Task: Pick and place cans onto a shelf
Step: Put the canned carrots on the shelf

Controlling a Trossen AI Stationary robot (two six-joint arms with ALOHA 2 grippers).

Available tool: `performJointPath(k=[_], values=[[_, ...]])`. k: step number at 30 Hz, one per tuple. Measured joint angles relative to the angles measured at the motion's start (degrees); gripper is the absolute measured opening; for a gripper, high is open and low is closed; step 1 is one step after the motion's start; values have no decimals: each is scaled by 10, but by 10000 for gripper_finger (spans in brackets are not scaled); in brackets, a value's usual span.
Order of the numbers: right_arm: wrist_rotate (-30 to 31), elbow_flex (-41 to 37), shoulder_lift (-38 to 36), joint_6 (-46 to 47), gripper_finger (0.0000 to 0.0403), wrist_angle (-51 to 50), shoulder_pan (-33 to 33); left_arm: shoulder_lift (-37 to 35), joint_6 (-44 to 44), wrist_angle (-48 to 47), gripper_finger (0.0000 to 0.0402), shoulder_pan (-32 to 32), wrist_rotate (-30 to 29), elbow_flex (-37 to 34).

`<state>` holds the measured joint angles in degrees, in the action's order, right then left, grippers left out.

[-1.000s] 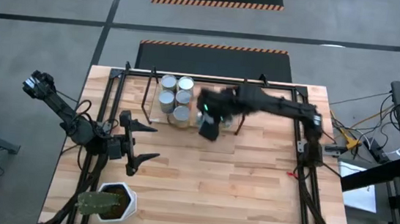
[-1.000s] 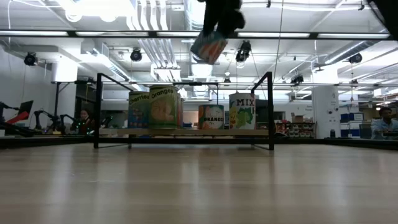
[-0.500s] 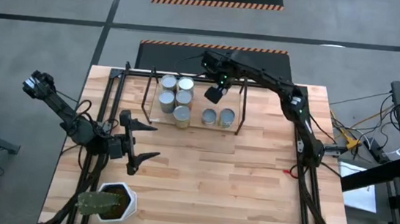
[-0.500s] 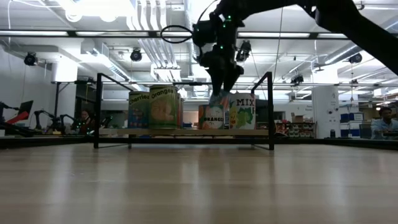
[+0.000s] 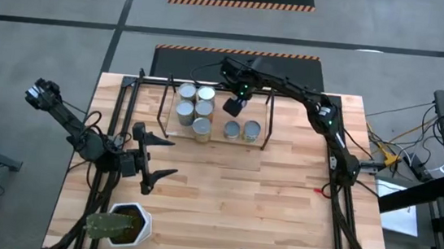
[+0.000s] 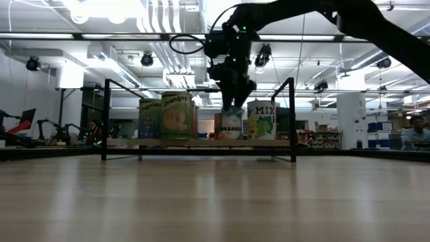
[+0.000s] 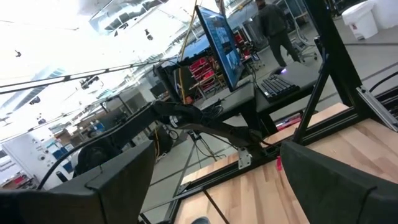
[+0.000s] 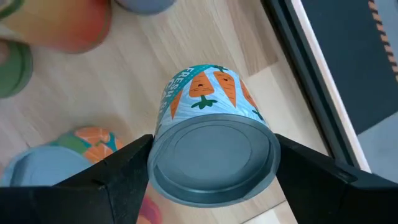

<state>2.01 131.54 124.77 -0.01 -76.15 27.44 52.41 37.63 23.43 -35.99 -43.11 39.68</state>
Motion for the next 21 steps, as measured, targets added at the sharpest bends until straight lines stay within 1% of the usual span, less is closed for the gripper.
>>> performJointPath(k=[4, 9, 13, 18, 21], values=[[-37, -16, 0, 2, 304, 14, -2, 0, 0, 0, 327, 0, 0, 0], [-38, -35, 0, 6, 327, 20, -3, 0, 0, 0, 327, 0, 0, 0], [-36, -38, 0, 15, 339, 19, -3, 0, 0, 0, 327, 0, 0, 0], [-36, -17, -6, 16, 342, 13, -3, 0, 0, 0, 327, 0, 0, 0], [-36, -1, -22, 15, 335, -2, -3, 0, 0, 0, 327, 0, 0, 0]])
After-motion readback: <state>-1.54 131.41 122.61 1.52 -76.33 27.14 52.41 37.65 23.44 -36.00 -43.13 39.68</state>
